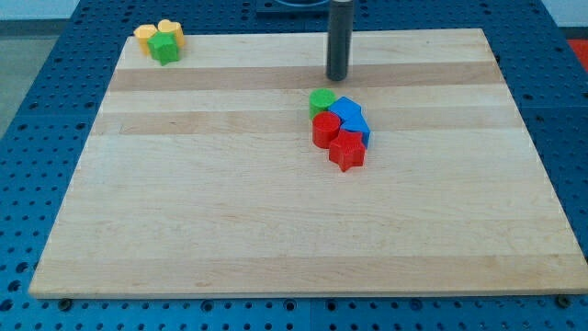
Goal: Push the group of blocks right a bit
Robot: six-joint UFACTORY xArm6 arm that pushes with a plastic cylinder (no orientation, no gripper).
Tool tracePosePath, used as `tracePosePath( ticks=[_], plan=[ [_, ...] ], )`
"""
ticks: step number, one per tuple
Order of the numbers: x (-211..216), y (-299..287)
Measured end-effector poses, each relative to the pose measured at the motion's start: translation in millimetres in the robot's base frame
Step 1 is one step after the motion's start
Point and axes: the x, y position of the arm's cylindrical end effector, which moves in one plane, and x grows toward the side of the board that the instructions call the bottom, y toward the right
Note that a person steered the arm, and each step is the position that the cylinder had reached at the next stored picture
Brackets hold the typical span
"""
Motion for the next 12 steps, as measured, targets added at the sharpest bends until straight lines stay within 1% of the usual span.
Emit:
tracePosePath(
  ticks=[2,3,4,5,7,10,11,12],
  plan=[
    [2.2,-87.9],
    [14.4,-162.7],
    [17.0,-254.1],
    [-0.8,-333.1],
    [-9.4,-338.1],
    [-11.3,-337.5],
    [-26.0,-337.6],
    [-56.8,-337.9]
  ],
)
